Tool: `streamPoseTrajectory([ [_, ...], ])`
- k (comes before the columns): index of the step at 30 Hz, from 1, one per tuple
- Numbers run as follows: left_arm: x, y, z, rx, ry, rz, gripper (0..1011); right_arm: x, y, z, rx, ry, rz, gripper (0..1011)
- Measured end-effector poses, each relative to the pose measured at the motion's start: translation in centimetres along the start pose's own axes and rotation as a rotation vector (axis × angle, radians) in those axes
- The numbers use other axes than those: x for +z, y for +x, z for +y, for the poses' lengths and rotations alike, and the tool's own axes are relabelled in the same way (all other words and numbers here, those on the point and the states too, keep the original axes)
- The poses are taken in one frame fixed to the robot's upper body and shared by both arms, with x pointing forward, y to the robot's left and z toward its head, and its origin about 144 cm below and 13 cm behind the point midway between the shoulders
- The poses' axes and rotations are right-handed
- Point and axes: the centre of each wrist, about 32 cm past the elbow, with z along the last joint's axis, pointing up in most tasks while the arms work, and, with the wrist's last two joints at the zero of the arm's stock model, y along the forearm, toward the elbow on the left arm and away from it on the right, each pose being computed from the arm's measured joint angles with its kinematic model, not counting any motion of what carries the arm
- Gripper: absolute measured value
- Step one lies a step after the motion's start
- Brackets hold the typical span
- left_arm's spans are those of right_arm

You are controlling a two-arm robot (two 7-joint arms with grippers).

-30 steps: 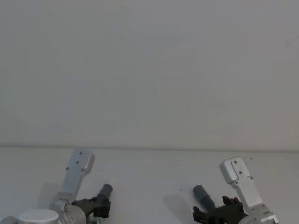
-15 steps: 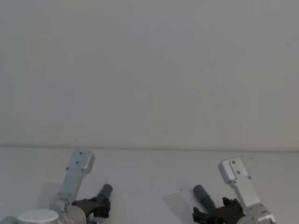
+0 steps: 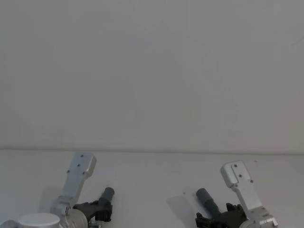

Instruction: Use both hands to pick up one end of the pipe from the table, align the ends, and insert them.

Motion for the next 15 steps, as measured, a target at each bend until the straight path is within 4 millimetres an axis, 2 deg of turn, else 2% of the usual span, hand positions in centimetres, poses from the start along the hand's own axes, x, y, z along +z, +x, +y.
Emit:
streamPoseTrajectory([
  [15, 0.00, 0.00, 0.00, 0.000, 0.000, 0.000, 294, 0.08, -0.14, 0.42, -0.003, -0.013, -0.001, 1001],
])
